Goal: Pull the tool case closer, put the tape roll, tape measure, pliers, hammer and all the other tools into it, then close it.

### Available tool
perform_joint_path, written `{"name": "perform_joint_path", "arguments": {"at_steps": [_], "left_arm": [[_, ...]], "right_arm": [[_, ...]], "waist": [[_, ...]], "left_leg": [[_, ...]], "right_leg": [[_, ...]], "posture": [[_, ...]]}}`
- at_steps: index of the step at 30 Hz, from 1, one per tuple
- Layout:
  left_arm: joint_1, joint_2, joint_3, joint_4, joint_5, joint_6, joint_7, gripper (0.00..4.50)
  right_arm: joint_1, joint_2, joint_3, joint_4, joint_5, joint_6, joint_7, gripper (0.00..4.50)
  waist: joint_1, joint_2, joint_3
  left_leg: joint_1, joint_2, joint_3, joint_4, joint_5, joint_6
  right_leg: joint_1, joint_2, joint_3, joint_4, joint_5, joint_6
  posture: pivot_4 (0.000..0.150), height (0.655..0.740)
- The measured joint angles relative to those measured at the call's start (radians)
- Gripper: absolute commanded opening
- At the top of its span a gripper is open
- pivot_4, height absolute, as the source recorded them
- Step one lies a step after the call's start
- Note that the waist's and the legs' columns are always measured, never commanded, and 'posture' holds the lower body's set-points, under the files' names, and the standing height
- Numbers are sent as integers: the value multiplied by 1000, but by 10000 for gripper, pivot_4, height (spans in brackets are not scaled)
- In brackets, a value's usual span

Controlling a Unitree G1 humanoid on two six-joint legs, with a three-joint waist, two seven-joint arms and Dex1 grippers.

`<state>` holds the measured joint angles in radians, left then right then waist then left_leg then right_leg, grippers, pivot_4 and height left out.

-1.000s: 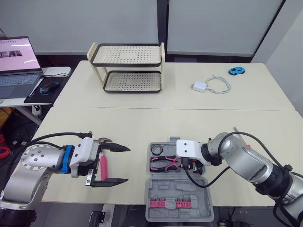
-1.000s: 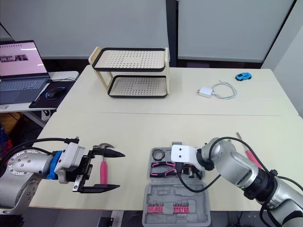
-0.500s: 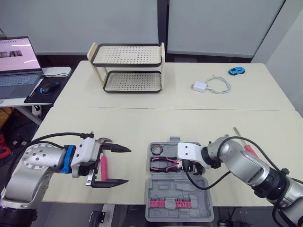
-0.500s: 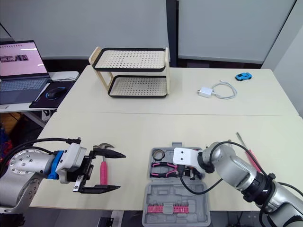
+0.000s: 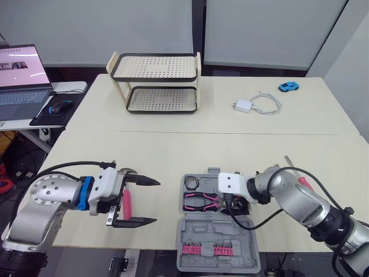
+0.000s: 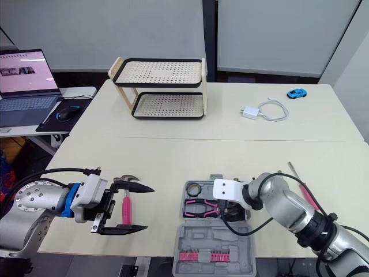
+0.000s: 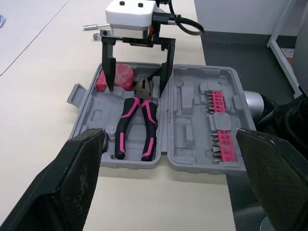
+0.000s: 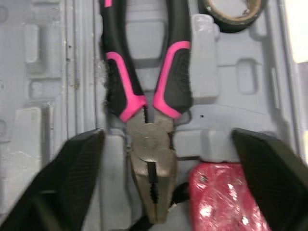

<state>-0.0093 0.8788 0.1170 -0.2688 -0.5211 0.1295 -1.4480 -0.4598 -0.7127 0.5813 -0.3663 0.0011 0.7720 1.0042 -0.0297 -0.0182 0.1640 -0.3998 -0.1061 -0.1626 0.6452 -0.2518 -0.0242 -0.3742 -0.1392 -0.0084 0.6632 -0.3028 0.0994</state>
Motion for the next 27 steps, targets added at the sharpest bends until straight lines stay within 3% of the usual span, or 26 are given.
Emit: {"name": "perform_joint_path", "arguments": {"at_steps": [8,12,22,27], "left_arm": [[-17,0,-20,-5,-6,0,-3,45000],[-23,0,-23,-5,-6,-1,-4,45000],[-22,0,-23,-6,-7,-2,-5,45000],[-23,0,-23,-5,-7,-5,-6,45000]], "right_arm": [[145,82,-181,-29,134,-237,-23,44780],[209,93,-202,10,130,-384,-36,35931],[255,163,-195,176,57,-565,-104,494],[280,168,-190,217,19,-581,-125,198]], "waist": [[0,0,0],[-1,0,0],[-1,0,0],[-1,0,0]], "left_leg": [[0,0,0,0,0,0],[1,0,0,0,0,0],[1,1,0,0,0,0],[1,1,0,0,0,0]], "right_leg": [[0,0,0,0,0,0],[1,0,0,0,0,0],[1,1,0,1,0,0],[1,2,0,1,0,0]], "posture": [[1500,7400],[1500,7400],[1500,7400],[1500,7400]]}}
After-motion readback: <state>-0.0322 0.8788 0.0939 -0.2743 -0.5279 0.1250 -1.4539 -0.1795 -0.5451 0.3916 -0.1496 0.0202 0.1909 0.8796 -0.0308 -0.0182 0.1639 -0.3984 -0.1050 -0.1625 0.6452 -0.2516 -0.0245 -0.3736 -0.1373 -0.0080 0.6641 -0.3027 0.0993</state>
